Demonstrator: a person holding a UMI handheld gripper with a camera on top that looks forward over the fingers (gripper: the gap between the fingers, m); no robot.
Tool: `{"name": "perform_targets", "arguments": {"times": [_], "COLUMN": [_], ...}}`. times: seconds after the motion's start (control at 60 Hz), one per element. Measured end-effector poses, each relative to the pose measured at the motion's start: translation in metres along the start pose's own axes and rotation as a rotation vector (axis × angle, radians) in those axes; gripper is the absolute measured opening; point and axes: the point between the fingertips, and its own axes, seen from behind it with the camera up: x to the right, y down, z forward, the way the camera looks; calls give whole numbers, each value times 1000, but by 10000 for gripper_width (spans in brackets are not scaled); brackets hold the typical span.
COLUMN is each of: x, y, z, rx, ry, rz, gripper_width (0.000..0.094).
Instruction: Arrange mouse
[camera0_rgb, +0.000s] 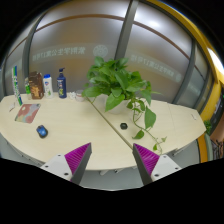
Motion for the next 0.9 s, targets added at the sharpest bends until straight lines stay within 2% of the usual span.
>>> {"name": "perform_targets", "arguments": {"times": [0.15,0.333,0.617,0.9], "x": [-2,-29,-176,-308], "y": [13,53,116,79], "z": [-6,-17,-20,52], "rx": [-8,-30,-88,-40], "ry": [3,7,-85,-197], "rz": [-4,-14,-15,-57], "gripper_width": [851,850,852,851]}}
